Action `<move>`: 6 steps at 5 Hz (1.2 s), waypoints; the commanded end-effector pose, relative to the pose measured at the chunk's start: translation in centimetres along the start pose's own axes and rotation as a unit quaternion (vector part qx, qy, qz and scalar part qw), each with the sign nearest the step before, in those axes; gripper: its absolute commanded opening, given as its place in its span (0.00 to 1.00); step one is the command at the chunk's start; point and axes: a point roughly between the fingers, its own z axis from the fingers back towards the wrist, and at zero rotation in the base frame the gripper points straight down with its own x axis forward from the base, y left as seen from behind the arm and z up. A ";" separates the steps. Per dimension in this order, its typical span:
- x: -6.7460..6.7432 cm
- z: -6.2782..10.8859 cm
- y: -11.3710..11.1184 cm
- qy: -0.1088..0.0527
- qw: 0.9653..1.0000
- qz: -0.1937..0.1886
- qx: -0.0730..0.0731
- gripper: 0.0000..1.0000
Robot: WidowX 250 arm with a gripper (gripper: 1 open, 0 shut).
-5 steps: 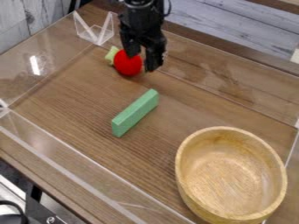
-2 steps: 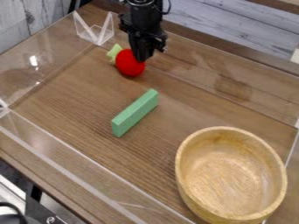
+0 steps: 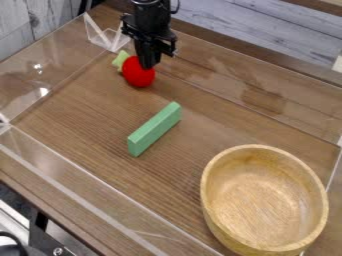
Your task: Move the red object to the left side of the table
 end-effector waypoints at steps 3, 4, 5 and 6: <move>0.0 6.4 -0.2 -0.039 0.998 0.044 0.015 0.00; -0.6 6.3 -0.8 -0.035 0.998 0.049 0.015 0.00; -0.7 6.0 -0.4 -0.031 0.998 0.054 0.014 0.00; -0.9 5.8 0.0 -0.027 0.998 0.060 0.013 0.00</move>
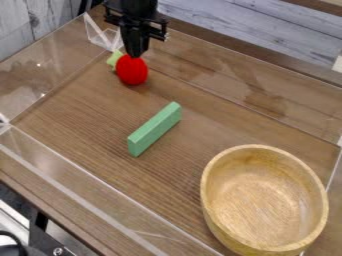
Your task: Move the red object to the left side of the table
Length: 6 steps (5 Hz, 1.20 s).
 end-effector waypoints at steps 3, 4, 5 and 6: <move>-3.3 2.6 3.2 -0.034 0.999 -0.005 0.008 0.00; -4.0 1.6 4.4 -0.032 0.999 0.012 0.009 0.00; -4.0 1.3 5.1 -0.030 1.000 -0.002 0.008 0.00; -4.2 0.6 5.9 -0.028 0.999 -0.015 0.008 0.00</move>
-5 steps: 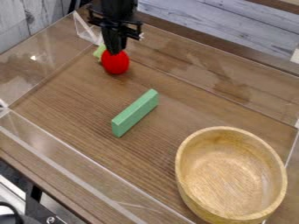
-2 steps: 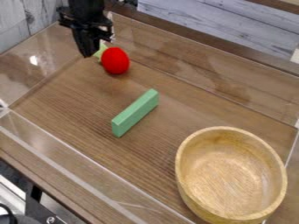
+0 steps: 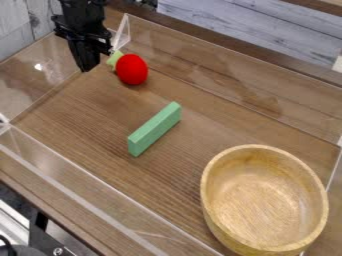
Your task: Move the red object to the left side of the table
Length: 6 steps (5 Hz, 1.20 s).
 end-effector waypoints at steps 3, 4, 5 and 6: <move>1.7 -1.5 0.5 -0.010 0.999 -0.043 -0.005 1.00; 1.2 -0.7 0.4 -0.006 0.999 -0.043 -0.016 1.00; 1.1 -0.2 1.3 -0.006 1.000 -0.018 -0.021 1.00; 1.9 1.1 0.3 -0.020 0.999 -0.001 -0.030 1.00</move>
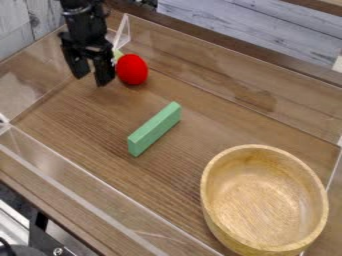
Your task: Move the red object to the left side of the table
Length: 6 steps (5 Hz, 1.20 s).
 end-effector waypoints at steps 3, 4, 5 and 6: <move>2.5 8.9 -4.4 -0.070 0.996 -0.046 -0.004 1.00; 3.4 9.4 -4.9 -0.070 0.995 -0.072 -0.011 1.00; 3.9 8.3 -3.7 -0.059 0.994 -0.087 -0.008 0.00; 4.0 7.1 -2.4 -0.046 0.994 -0.098 -0.004 0.00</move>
